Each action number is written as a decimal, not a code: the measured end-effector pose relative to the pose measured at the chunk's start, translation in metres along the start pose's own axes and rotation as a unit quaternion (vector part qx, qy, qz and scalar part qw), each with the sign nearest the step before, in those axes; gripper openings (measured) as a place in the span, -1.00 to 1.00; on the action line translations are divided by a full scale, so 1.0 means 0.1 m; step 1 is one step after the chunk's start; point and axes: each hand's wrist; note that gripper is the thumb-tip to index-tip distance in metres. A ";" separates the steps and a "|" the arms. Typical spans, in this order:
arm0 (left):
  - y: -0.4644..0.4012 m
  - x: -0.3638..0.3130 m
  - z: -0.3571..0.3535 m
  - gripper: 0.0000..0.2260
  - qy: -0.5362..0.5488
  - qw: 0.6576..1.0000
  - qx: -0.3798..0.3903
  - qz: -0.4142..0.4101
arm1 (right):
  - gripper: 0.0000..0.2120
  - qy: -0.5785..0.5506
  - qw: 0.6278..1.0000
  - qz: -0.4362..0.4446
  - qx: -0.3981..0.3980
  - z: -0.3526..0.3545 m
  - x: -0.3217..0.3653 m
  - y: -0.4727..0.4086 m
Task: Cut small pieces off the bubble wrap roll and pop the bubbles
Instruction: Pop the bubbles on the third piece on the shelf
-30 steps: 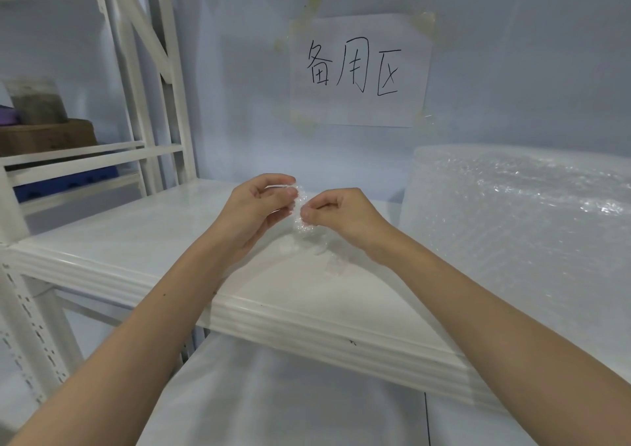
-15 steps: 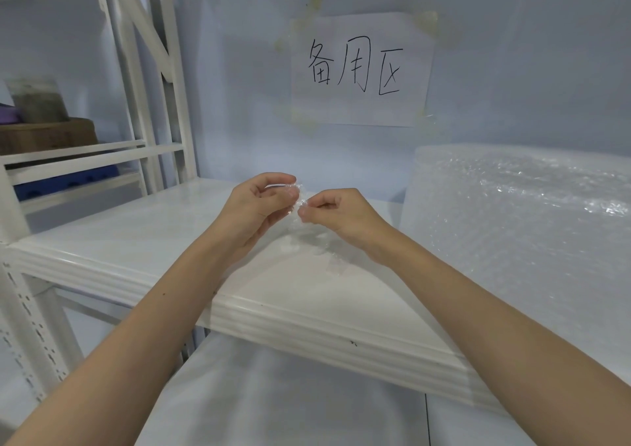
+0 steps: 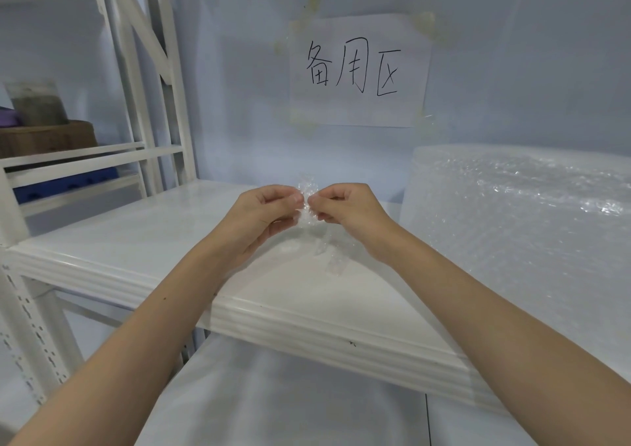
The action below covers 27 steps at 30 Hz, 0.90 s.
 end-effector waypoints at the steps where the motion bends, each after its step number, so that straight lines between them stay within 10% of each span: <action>1: 0.01 0.01 0.00 -0.91 -0.020 1.000 0.005 0.003 | -0.88 -0.009 1.000 -0.002 -0.005 0.01 0.00 -0.01; 27: 0.07 0.00 0.04 -0.87 -0.104 0.994 -0.004 0.035 | -0.95 -0.009 1.000 -0.023 -0.001 -0.02 0.12 -0.16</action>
Point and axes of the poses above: each hand's wrist, its own y-axis away from the middle knuckle, its own z-axis out of the back of the hand, x = y × z, and after that the axes turned 7 degrees about y, right-handed
